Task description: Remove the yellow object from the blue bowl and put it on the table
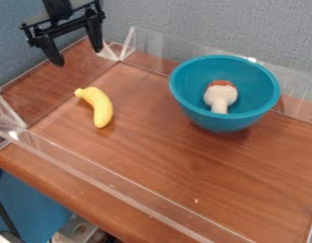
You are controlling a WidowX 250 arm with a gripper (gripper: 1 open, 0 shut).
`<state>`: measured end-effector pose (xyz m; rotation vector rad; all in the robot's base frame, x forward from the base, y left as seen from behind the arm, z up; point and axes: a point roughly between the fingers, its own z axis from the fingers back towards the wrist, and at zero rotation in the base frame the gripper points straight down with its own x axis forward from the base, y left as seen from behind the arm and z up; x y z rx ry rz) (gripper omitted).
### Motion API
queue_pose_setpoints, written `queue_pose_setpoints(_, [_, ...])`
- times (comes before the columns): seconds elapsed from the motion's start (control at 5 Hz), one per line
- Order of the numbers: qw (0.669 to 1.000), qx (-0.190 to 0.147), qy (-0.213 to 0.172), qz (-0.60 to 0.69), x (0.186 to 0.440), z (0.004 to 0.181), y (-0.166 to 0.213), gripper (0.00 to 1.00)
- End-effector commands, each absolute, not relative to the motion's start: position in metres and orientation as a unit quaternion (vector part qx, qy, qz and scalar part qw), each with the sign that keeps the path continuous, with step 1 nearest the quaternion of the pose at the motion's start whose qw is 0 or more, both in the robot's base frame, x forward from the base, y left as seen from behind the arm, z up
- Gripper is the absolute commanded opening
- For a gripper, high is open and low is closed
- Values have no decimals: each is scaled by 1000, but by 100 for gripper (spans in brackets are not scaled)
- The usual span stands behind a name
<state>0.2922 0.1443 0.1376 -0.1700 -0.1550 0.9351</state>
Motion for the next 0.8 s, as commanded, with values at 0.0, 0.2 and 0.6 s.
queue_pose_setpoints(0.0, [884,-77,-94,451,292,152,143,100])
queue_pose_setpoints(0.2, [885,-77,-89,450,294,152,140,100])
queue_pose_setpoints(0.6, [886,-75,-79,450,299,152,137,100])
